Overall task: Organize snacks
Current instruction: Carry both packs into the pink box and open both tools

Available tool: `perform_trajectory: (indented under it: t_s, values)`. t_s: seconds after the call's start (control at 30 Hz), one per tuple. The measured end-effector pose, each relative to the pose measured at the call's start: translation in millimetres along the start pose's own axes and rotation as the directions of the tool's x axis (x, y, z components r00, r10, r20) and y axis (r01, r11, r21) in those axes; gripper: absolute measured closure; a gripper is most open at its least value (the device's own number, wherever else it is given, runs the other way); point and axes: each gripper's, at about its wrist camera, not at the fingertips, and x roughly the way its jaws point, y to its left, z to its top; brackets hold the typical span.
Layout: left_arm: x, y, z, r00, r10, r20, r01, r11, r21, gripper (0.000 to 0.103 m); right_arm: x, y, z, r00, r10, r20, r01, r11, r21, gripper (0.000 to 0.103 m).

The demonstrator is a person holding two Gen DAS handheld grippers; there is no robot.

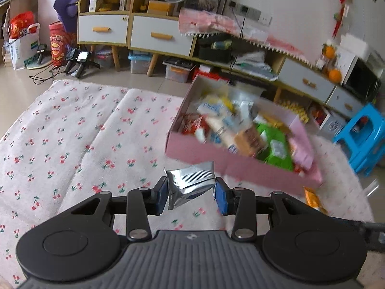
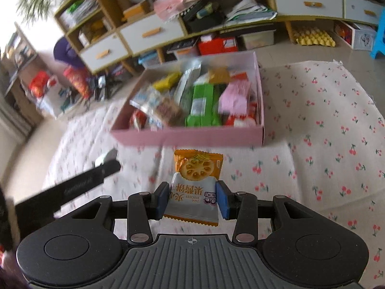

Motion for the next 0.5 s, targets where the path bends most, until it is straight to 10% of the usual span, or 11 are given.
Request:
perform_trajectory:
  t_s: [0.5]
  values:
    - [44,-44,56,0.994,-0.091,0.054,0.086,0.993,0.084,0.066,17,-19,81,0.991,0.002,0.135,-0.015,0.995,0.098,0.062]
